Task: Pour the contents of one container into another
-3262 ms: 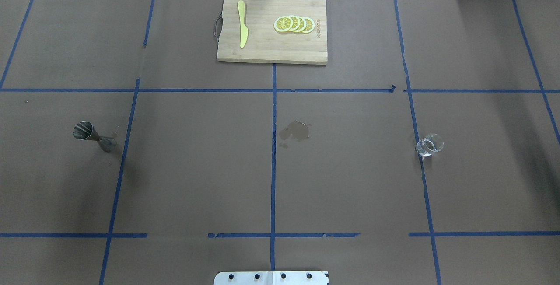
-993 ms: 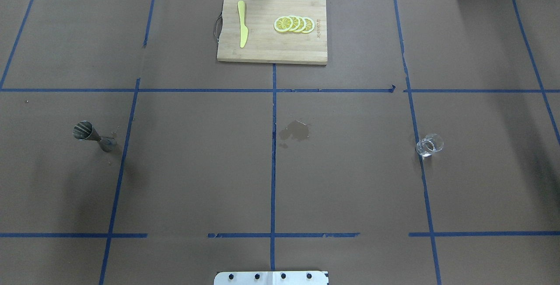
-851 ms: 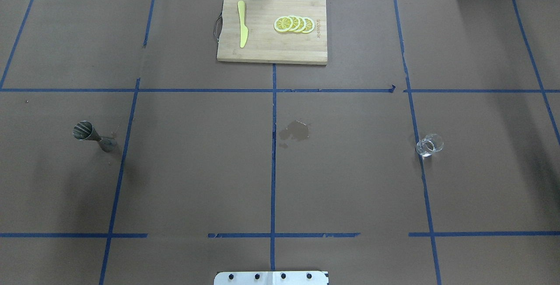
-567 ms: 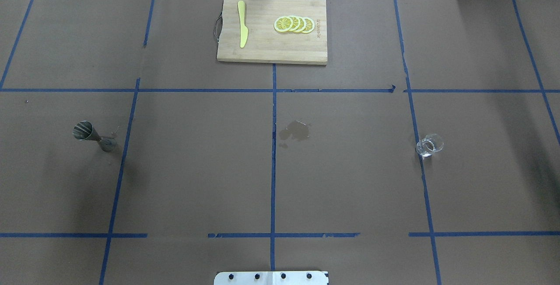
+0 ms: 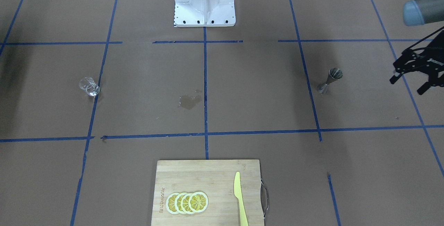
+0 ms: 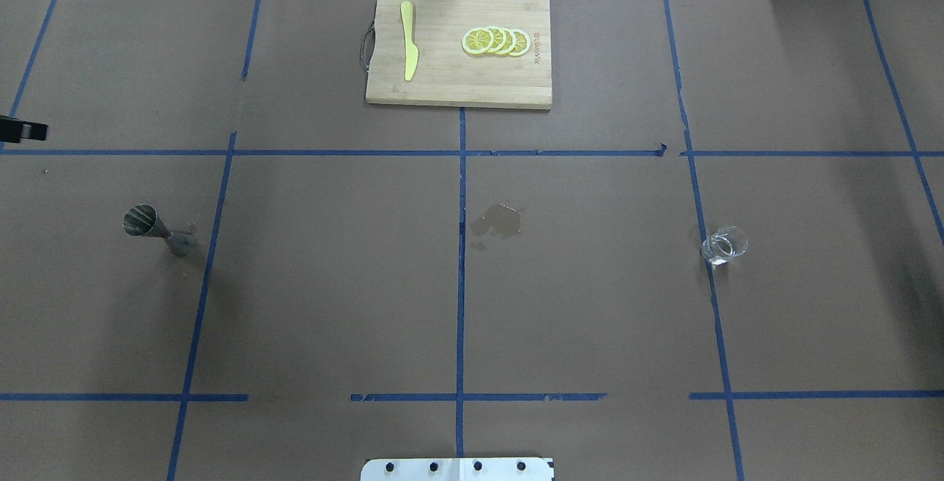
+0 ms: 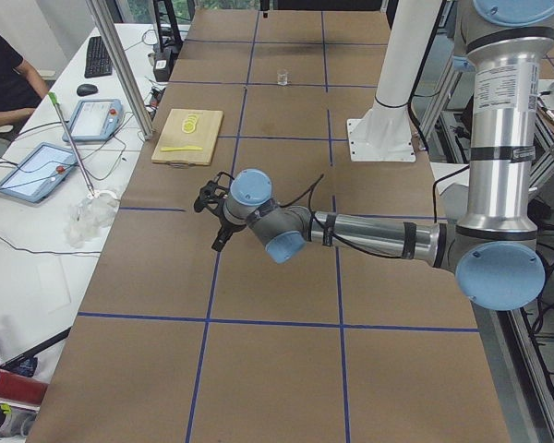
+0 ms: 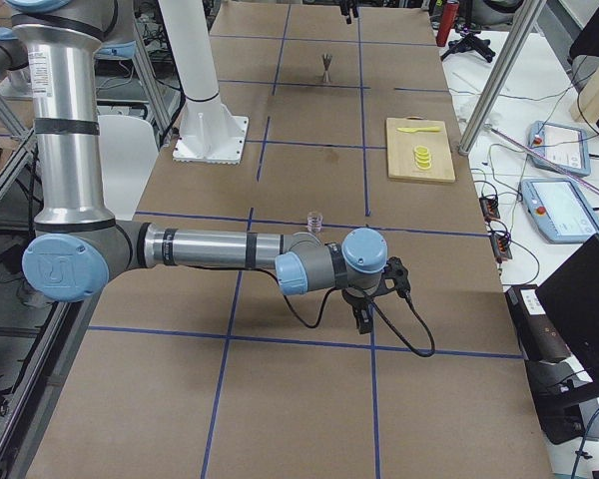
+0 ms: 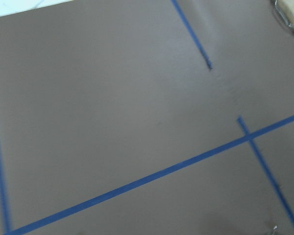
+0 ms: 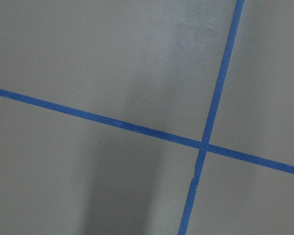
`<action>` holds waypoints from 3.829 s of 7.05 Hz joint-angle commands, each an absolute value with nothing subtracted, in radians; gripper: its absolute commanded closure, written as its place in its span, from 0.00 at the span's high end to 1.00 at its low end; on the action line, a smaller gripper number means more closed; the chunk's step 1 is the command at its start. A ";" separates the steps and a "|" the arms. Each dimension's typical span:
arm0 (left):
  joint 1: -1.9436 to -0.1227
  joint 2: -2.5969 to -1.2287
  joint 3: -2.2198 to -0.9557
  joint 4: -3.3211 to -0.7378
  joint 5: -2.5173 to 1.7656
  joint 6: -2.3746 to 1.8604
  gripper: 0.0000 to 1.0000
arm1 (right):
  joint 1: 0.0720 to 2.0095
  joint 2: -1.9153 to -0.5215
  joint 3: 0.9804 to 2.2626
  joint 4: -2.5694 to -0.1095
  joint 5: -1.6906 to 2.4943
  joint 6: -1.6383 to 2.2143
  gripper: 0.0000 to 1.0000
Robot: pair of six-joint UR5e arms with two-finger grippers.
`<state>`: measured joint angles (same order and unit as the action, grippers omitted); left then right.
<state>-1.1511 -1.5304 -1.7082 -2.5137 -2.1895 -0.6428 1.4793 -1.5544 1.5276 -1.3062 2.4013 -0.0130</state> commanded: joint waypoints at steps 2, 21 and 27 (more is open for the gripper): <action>-0.738 -1.426 -1.976 -2.597 -1.662 -1.023 1.00 | 1.479 -1.555 1.528 -1.296 2.402 0.008 1.00; -0.106 -1.402 -1.700 -2.574 -0.456 -1.381 0.99 | 1.465 -1.545 1.499 -1.295 2.402 0.008 1.00; -0.139 -1.477 -1.628 -2.583 -0.402 -1.382 0.98 | 1.465 -1.539 1.499 -1.295 2.398 0.006 1.00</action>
